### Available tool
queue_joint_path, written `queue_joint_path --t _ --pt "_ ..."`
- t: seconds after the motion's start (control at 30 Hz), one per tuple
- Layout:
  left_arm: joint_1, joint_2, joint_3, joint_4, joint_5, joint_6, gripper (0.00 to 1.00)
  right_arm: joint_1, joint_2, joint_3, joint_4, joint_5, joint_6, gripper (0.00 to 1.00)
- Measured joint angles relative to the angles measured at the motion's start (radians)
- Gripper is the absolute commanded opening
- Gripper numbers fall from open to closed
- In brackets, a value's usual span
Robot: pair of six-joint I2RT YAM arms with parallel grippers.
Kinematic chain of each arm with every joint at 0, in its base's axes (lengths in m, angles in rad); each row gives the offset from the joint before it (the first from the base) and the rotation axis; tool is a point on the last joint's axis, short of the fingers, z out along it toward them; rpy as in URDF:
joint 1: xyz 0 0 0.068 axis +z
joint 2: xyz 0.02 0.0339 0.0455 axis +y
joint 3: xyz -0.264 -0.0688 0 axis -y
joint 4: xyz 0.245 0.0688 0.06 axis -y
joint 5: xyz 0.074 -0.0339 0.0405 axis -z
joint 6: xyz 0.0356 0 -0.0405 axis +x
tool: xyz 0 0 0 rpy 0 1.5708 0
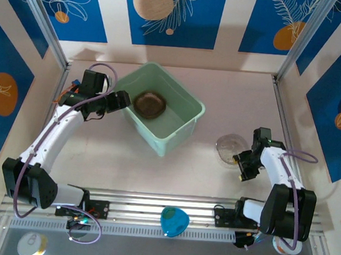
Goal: Place the plates into the plastic bin on the countertop
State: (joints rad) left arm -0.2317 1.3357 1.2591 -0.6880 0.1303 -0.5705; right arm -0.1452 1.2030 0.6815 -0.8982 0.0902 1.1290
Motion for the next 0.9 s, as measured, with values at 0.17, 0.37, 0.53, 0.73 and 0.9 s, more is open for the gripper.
queue_joint_path --t 0.17,0.37,0.53,0.73,0.9 --pt "0.0 -0.013 -0.016 0.0 0.0 0.0 0.79 -0.01 0.037 -0.002 0.054 0.016 0.008 0.56" --pt "0.0 -0.042 -0.03 0.0 0.0 0.0 0.8 -0.016 0.1 -0.001 0.126 0.043 0.007 0.53" --pt "0.0 -0.045 -0.035 0.0 0.0 0.0 0.79 -0.018 0.157 -0.001 0.177 0.06 0.006 0.41" --pt "0.0 -0.045 -0.035 0.0 0.0 0.0 0.8 -0.018 0.175 -0.001 0.223 0.087 0.007 0.15" --pt "0.0 -0.045 -0.035 0.0 0.0 0.0 0.79 -0.008 0.111 -0.003 0.249 0.108 0.011 0.0"
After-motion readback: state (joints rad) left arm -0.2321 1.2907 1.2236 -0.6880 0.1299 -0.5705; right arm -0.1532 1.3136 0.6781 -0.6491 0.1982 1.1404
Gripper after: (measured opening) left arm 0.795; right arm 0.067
